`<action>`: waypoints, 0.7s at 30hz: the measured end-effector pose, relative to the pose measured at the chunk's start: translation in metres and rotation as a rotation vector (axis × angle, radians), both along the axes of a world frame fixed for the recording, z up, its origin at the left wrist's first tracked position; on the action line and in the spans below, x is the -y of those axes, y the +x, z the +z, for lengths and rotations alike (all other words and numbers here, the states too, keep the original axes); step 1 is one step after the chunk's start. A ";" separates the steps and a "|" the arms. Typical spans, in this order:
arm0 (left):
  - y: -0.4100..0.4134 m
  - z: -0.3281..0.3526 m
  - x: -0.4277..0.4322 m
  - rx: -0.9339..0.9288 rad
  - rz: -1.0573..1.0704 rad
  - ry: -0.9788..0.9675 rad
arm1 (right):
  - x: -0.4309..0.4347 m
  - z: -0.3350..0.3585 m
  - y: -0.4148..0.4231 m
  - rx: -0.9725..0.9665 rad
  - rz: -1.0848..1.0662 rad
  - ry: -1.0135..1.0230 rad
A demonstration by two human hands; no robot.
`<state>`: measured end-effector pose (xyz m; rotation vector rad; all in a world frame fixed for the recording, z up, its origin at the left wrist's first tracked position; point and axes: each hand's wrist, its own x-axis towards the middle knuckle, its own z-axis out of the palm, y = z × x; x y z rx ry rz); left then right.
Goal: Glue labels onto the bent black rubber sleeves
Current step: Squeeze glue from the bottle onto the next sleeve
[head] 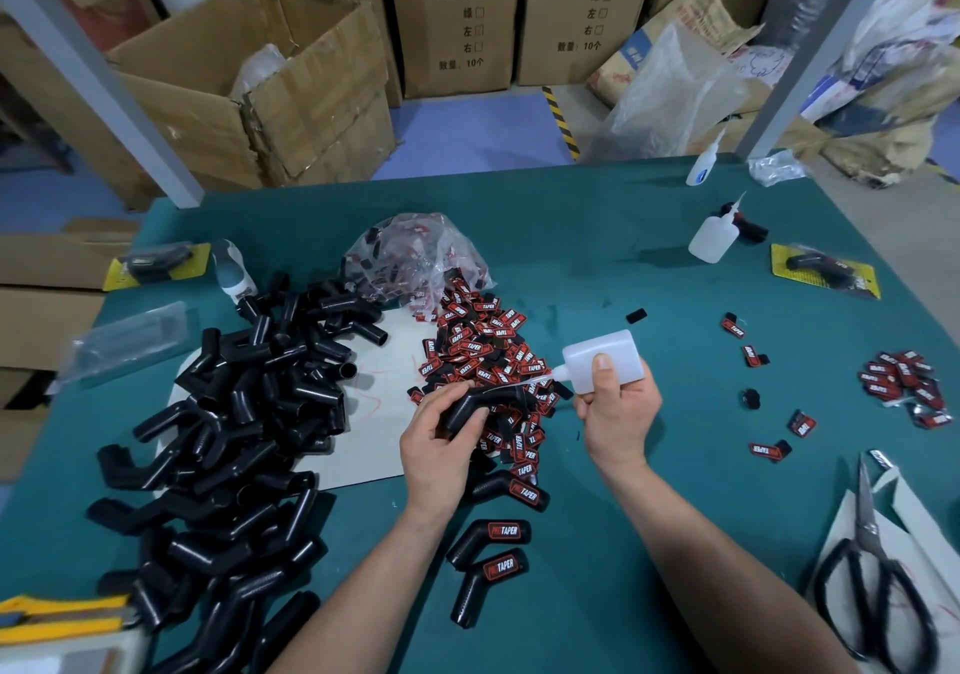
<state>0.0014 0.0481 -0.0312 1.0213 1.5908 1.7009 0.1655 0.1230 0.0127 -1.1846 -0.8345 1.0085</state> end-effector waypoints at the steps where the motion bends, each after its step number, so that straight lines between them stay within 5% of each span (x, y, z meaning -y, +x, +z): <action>1: 0.000 0.000 0.000 -0.003 -0.001 0.001 | 0.000 0.000 0.000 0.004 0.000 -0.001; 21: 0.000 -0.001 -0.001 -0.028 -0.003 0.034 | -0.002 -0.005 0.002 0.064 0.012 -0.002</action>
